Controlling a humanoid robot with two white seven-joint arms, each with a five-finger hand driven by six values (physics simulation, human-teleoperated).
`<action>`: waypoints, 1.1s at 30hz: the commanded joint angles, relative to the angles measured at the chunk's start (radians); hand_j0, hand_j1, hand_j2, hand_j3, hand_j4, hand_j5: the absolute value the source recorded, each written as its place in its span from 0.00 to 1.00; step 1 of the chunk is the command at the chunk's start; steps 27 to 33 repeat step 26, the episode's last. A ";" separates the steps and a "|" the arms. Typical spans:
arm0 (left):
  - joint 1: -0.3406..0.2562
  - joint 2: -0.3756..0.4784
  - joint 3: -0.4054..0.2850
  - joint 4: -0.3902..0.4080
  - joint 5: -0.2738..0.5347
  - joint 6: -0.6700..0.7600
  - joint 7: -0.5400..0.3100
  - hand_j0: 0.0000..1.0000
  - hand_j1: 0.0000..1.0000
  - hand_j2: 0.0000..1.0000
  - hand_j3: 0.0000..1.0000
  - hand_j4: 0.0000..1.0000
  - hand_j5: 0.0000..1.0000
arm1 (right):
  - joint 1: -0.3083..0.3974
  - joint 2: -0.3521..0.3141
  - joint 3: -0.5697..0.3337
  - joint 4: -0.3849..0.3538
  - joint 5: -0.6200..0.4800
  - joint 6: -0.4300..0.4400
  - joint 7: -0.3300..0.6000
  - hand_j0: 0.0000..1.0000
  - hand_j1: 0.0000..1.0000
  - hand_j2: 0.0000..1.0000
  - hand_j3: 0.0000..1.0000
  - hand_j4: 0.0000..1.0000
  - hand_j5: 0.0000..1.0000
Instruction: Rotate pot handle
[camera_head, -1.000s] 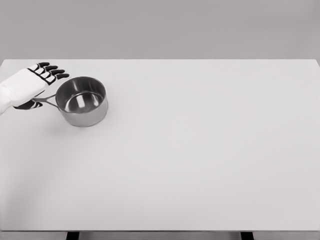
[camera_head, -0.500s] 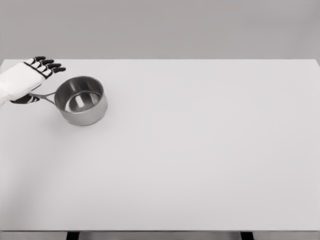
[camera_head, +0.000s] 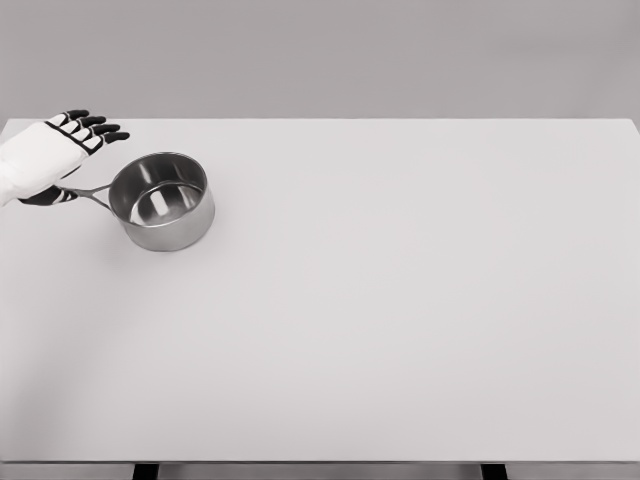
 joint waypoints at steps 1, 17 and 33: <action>0.000 0.001 -0.001 -0.001 0.008 0.000 0.000 1.00 1.00 1.00 1.00 1.00 1.00 | 0.000 0.000 0.000 0.000 0.000 0.000 0.000 1.00 1.00 1.00 1.00 1.00 1.00; 0.006 0.151 0.008 -0.221 0.225 0.000 -0.013 1.00 1.00 1.00 1.00 1.00 1.00 | 0.000 0.000 0.000 0.000 0.000 0.000 0.000 1.00 1.00 1.00 1.00 1.00 1.00; 0.008 0.091 0.047 -0.210 0.218 0.000 -0.105 1.00 1.00 1.00 1.00 1.00 1.00 | 0.000 0.000 0.000 0.000 0.000 0.000 0.000 1.00 1.00 1.00 1.00 1.00 1.00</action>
